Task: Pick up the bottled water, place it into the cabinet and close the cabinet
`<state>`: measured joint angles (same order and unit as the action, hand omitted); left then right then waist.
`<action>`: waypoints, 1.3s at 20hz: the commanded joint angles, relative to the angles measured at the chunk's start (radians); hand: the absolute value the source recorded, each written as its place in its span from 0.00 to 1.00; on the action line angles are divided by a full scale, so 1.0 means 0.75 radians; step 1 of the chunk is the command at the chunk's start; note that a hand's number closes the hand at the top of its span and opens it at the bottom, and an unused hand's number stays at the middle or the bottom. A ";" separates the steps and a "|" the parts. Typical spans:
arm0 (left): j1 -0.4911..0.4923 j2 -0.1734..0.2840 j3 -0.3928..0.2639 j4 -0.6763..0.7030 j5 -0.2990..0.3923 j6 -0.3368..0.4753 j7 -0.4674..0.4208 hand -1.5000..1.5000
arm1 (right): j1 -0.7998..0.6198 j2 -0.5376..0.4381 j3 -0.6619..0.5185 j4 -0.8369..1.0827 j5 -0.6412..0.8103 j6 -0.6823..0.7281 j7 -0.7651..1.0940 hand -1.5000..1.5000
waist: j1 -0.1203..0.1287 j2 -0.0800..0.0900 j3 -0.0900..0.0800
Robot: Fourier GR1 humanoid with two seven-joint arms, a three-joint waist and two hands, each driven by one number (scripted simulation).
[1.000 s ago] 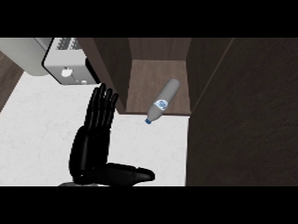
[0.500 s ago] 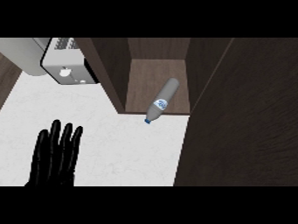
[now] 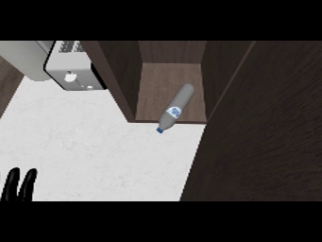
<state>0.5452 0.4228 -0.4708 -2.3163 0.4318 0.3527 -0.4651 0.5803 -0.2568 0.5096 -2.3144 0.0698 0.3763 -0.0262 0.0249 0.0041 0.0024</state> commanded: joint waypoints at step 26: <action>0.582 0.210 0.595 -0.004 0.454 -0.660 -0.303 0.00 | -1.006 0.341 0.036 0.329 -0.391 -0.455 0.647 1.00 | 0.038 0.001 -0.005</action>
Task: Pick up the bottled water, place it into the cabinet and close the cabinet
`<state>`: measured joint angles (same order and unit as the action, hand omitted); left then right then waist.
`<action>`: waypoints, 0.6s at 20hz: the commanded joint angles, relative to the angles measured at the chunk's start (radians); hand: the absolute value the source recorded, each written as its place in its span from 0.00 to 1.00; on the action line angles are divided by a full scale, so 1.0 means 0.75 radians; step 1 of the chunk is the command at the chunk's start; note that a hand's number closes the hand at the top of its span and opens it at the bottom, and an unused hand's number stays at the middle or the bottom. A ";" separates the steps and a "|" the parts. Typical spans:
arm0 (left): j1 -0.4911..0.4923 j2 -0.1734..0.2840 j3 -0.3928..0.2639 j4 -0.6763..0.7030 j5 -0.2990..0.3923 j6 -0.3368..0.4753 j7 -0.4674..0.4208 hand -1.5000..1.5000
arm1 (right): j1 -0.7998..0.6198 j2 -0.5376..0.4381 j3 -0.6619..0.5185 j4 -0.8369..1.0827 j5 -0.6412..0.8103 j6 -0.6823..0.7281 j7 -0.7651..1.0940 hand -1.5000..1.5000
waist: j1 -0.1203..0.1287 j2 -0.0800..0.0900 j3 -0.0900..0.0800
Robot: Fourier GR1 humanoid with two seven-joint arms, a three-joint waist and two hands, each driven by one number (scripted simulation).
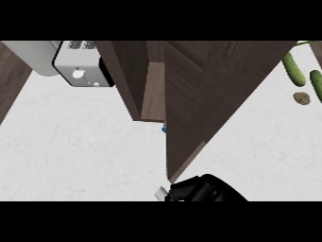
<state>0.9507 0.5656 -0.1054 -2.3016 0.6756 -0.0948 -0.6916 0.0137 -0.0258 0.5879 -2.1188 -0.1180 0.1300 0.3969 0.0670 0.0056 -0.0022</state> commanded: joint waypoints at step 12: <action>0.322 -0.030 0.322 -0.044 0.238 -0.351 -0.058 0.00 | -0.764 0.026 -0.501 0.647 -0.466 -0.063 0.006 1.00 | -0.034 -0.006 0.004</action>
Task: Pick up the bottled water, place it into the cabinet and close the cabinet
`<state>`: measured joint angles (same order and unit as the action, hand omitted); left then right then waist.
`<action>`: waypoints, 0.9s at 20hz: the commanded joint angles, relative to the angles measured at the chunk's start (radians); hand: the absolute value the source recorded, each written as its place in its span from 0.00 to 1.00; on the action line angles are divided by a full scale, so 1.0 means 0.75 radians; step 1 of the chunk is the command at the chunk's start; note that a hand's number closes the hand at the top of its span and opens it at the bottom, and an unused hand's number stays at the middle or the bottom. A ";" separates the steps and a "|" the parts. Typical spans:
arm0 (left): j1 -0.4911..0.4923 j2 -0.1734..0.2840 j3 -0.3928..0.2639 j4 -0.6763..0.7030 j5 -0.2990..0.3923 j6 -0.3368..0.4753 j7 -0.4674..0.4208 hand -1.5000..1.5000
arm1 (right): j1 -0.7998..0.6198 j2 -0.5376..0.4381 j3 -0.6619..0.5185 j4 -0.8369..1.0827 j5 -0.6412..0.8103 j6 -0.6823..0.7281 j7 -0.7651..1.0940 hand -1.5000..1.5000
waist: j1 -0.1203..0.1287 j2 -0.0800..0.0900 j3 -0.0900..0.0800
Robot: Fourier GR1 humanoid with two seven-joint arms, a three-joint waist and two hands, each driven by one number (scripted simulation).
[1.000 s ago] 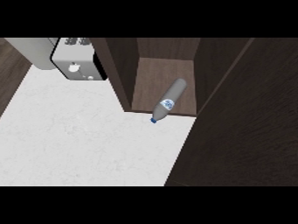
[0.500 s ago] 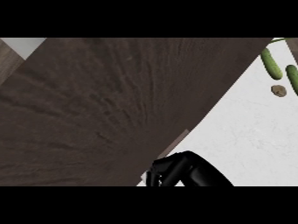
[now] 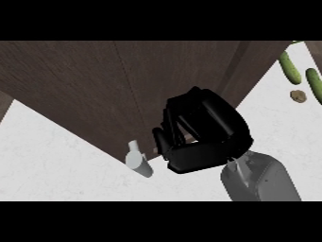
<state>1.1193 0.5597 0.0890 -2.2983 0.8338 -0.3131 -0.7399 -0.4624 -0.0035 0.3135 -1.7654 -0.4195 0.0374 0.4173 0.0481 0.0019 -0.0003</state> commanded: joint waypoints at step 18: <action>0.114 -0.134 0.226 -0.061 0.180 -0.233 0.140 0.00 | -0.543 0.002 -0.285 0.803 -0.066 0.273 -0.195 1.00 | 0.005 0.007 0.001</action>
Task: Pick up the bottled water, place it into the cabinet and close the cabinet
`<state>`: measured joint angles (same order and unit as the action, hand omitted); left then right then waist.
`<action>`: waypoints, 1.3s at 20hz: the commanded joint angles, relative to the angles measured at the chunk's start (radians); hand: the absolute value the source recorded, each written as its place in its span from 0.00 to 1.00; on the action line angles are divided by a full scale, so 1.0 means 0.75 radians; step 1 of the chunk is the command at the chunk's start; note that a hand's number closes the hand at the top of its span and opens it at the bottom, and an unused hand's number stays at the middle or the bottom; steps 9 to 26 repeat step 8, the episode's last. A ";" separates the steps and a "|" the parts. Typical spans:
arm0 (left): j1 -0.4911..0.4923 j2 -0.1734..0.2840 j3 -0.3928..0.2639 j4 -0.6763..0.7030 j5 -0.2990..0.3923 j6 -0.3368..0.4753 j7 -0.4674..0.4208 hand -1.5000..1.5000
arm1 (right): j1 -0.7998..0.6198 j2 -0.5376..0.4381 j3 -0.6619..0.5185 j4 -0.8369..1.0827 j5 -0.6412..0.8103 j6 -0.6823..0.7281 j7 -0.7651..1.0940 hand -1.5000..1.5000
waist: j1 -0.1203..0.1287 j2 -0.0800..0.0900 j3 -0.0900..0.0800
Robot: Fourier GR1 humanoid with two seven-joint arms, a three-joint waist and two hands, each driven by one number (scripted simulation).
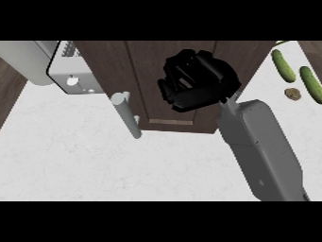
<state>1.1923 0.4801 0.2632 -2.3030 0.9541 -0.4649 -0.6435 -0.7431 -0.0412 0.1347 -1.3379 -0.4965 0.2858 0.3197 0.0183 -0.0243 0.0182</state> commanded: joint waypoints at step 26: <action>-0.019 -0.009 0.062 -0.004 0.058 -0.067 0.064 0.00 | -0.242 0.052 -0.022 0.242 -0.103 -0.016 0.012 1.00 | 0.051 0.042 -0.024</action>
